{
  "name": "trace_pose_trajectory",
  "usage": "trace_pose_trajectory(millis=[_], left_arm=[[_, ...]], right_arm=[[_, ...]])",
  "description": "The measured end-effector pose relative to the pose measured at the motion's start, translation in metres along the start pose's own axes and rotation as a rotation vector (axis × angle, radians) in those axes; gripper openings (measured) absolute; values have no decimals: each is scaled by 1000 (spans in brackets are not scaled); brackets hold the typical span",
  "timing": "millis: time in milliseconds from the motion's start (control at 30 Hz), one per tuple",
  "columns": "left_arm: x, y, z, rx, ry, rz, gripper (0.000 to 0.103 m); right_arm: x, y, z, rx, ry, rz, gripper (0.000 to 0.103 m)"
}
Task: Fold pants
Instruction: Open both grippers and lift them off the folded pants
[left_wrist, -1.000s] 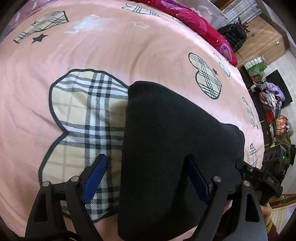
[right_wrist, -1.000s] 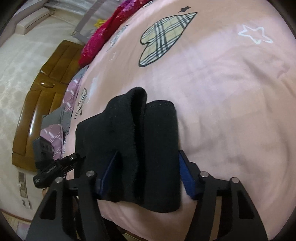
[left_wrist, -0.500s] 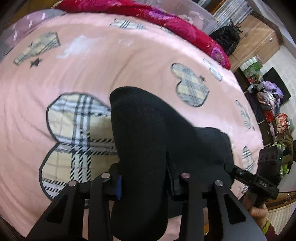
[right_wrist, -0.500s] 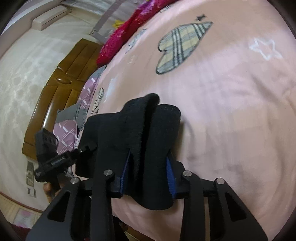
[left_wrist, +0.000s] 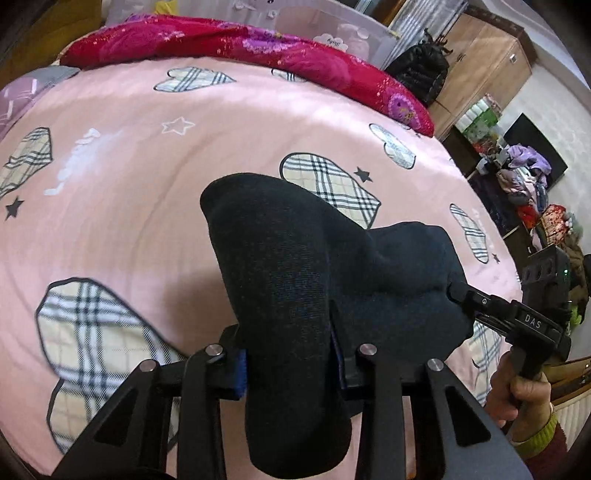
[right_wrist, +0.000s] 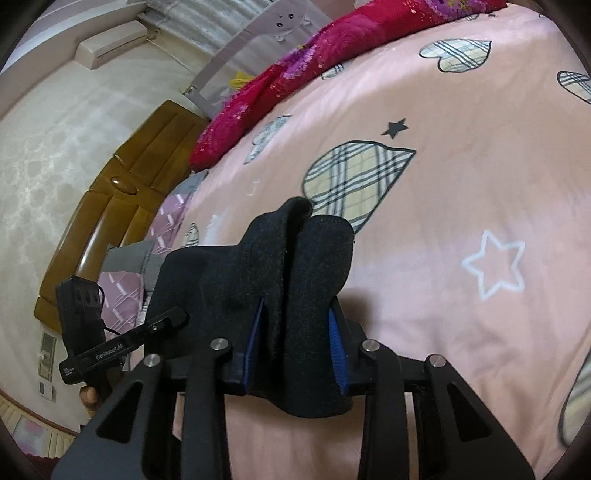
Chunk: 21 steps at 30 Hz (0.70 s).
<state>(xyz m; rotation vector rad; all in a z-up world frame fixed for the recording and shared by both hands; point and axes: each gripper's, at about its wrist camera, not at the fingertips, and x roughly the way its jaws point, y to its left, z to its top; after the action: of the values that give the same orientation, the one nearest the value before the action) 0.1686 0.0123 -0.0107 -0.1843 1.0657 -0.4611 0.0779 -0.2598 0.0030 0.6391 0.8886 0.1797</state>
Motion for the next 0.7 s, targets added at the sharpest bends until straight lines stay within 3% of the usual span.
trace_pose_trajectory(millis=[200, 467, 700], left_arm=[[35, 10, 4, 3, 49, 27, 34], [51, 33, -17, 3, 71, 55, 63], [38, 26, -22, 30, 52, 116, 67]], right_arm=[[23, -21, 8, 15, 36, -22, 35], [36, -49, 4, 27, 78, -62, 54], [34, -51, 4, 13, 69, -46, 57]])
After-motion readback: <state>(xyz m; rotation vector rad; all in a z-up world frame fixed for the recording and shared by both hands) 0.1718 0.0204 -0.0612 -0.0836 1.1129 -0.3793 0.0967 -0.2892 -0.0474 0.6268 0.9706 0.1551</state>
